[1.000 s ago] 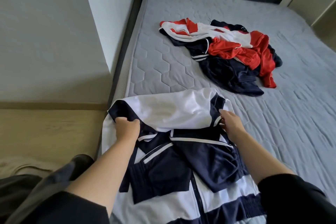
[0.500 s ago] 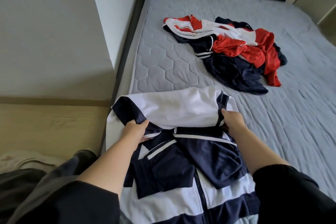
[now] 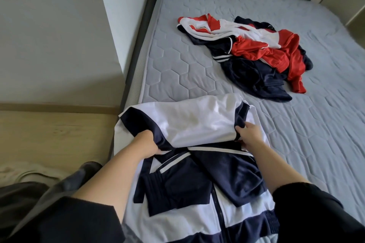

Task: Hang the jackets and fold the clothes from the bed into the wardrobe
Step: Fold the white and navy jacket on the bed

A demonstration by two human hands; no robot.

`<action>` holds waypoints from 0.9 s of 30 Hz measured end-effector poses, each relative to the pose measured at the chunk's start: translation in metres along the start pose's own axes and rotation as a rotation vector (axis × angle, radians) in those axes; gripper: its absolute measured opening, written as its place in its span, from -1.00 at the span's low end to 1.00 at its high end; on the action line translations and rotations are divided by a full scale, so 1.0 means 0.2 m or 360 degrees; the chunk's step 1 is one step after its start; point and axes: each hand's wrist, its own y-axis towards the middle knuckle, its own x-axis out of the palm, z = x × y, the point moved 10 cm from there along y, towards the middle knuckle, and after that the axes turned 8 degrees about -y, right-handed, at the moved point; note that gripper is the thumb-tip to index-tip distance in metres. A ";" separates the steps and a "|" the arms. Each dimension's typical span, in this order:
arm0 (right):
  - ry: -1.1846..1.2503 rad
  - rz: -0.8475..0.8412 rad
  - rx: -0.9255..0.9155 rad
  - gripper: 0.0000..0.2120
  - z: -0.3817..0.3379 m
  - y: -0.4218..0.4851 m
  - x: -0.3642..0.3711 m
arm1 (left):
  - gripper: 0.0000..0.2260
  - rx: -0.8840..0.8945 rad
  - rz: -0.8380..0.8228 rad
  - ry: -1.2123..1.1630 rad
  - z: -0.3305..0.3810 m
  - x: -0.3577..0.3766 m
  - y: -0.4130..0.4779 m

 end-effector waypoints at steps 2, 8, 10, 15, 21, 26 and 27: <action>-0.0306 0.0191 -0.0039 -0.71 -0.03 -0.04 -0.05 | -0.81 -0.0089 -0.0066 0.0305 -0.01 -0.05 0.01; -0.0723 0.0643 -0.1065 -0.61 -0.50 -0.30 0.01 | -0.79 0.0709 0.1143 0.0345 0.37 -0.48 -0.07; -0.0880 0.0404 -0.1309 -0.57 -0.61 -0.38 0.23 | -0.70 0.1212 0.1095 0.0487 0.53 -0.31 -0.11; -0.1495 -0.0089 -0.1475 -0.52 -0.57 -0.33 0.70 | -0.44 0.0689 0.0597 0.0726 0.25 0.07 0.20; -0.1650 0.0038 -0.0594 -0.43 -0.20 0.19 0.30 | -0.40 0.0554 0.0763 0.0599 0.06 0.06 0.26; -0.1620 0.0118 -0.0373 -0.43 -0.19 0.23 0.20 | -0.44 0.0562 0.0843 0.0612 0.13 0.00 0.24; -0.1601 0.0264 -0.0376 -0.43 -0.25 0.19 0.19 | -0.48 0.0630 0.0885 0.0624 0.18 -0.04 0.23</action>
